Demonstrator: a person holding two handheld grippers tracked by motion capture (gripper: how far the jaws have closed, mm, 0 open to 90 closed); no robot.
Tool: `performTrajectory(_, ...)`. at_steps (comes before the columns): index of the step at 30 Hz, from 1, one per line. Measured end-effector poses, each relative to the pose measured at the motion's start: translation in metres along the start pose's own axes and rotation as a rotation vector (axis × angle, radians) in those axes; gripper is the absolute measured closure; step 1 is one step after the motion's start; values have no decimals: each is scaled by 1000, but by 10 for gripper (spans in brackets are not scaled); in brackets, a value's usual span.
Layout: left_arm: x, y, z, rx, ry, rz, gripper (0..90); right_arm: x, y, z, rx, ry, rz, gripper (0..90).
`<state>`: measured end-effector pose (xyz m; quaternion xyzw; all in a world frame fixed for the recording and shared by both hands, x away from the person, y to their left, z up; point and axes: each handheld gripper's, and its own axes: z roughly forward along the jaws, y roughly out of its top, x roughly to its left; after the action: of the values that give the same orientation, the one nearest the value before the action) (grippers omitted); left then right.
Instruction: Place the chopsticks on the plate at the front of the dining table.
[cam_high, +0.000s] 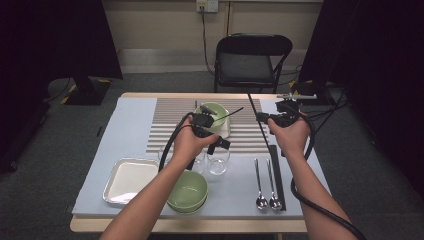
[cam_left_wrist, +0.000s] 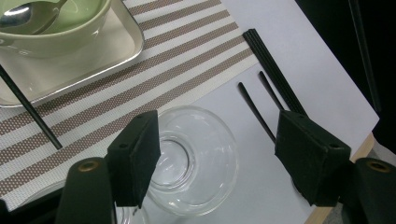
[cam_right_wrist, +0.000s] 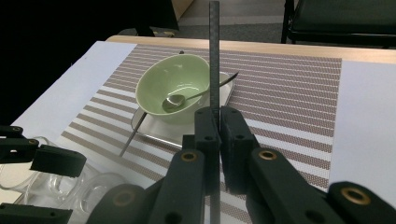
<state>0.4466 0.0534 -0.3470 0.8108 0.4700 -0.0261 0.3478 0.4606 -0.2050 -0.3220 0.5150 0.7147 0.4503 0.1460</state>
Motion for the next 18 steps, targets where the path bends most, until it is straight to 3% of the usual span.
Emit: performTrajectory(18,-10,2,1,12,-7,17,304,12,6,6,-10,18,1,868)
